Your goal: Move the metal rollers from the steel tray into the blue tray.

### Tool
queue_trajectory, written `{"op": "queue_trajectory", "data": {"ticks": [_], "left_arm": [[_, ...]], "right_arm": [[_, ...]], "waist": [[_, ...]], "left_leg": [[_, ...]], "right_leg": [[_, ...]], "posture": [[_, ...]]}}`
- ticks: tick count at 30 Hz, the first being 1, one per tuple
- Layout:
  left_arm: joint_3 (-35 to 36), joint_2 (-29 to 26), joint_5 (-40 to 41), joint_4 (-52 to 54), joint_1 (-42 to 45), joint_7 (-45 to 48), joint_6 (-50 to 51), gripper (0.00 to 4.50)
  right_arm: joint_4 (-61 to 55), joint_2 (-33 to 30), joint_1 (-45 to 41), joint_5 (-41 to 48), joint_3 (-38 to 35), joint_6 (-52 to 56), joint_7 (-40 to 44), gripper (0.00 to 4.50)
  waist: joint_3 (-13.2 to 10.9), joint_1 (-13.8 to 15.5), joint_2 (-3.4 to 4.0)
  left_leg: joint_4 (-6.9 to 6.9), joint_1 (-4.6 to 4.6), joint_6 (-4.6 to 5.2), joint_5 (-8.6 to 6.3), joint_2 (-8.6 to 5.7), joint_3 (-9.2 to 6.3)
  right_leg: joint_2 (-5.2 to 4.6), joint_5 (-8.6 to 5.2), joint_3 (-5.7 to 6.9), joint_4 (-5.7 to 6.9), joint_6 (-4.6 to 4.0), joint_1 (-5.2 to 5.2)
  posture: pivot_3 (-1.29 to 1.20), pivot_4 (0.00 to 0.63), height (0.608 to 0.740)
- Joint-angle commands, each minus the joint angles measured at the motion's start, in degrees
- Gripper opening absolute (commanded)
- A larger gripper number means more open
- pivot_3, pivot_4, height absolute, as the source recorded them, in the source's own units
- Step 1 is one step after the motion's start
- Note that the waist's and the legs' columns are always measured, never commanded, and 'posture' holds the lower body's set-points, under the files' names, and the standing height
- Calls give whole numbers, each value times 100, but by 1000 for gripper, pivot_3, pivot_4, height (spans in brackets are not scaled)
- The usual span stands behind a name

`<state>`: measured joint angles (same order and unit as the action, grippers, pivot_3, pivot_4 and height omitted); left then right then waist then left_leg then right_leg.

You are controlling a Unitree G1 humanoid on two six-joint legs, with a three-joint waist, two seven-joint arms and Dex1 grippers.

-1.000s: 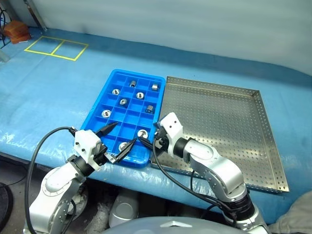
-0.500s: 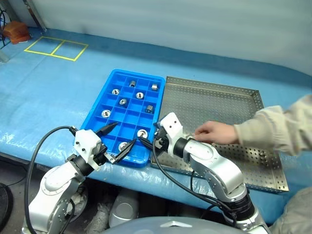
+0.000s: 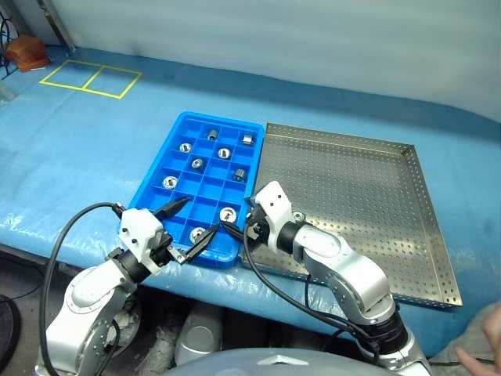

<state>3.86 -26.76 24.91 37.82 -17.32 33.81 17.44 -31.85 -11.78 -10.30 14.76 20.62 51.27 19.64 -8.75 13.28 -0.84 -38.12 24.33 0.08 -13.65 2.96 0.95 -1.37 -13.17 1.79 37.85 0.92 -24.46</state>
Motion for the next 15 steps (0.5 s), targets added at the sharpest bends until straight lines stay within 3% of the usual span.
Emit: {"op": "queue_trajectory", "data": {"ticks": [1, 15], "left_arm": [[-28, -8, 23, 23, 19, 26, -52, 4500], [-43, -60, 21, -1, 43, 83, -36, 4500]], "right_arm": [[-148, 8, -87, 18, -18, -143, 11, 4262], [-207, -5, -77, 12, -47, -134, -7, 4262]], "waist": [[0, 0, 0], [0, -5, 0]], "left_leg": [[0, 0, 0, 0, 0, 0], [0, 0, 0, 0, 0, 0]], "right_leg": [[0, 0, 0, 0, 0, 0], [0, 0, 0, 0, 0, -1]], "posture": [[373, 150, 740], [368, 150, 740]]}}
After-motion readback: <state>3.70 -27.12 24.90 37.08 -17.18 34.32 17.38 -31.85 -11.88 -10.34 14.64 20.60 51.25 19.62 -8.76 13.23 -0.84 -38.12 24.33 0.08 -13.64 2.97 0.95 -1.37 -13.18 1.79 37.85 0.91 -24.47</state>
